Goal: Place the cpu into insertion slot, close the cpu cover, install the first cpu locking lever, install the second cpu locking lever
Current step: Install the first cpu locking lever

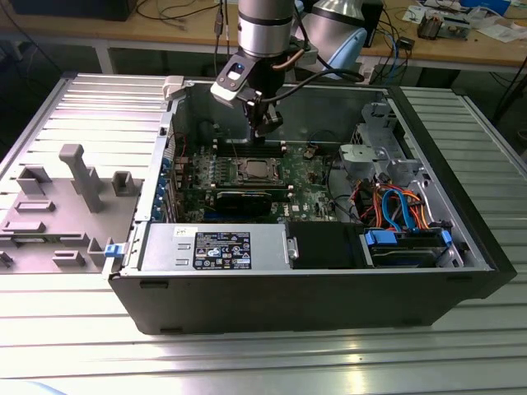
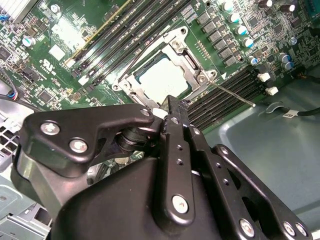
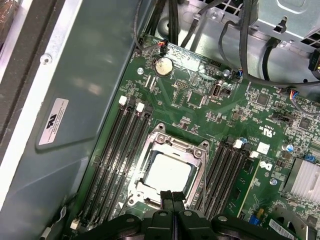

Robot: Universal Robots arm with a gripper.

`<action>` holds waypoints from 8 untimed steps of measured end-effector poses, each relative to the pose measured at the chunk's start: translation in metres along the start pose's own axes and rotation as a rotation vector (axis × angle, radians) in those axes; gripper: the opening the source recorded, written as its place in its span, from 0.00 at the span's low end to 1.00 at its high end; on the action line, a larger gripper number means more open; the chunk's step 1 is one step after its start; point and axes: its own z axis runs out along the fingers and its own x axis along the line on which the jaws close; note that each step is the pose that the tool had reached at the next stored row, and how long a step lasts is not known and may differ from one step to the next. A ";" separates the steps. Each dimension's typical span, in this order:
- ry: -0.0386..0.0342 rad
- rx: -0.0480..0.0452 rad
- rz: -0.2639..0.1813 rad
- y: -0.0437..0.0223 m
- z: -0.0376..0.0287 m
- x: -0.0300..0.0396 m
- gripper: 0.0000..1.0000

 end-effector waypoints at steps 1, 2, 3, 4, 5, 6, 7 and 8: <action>-0.0001 0.0001 0.000 -0.0024 0.0000 0.0010 0.11; 0.0000 0.0000 0.000 -0.0033 0.0000 0.0013 0.11; -0.0001 0.0001 0.000 -0.0038 -0.0001 0.0015 0.11; -0.0001 0.0001 0.000 -0.0038 -0.0001 0.0015 0.11; -0.0001 0.0001 -0.001 -0.0038 -0.0001 0.0015 0.11; -0.0001 0.0001 -0.003 -0.0038 -0.0001 0.0015 0.11; -0.0001 0.0000 -0.007 -0.0038 -0.0001 0.0015 0.11; -0.0001 -0.0002 -0.015 -0.0038 -0.0001 0.0015 0.11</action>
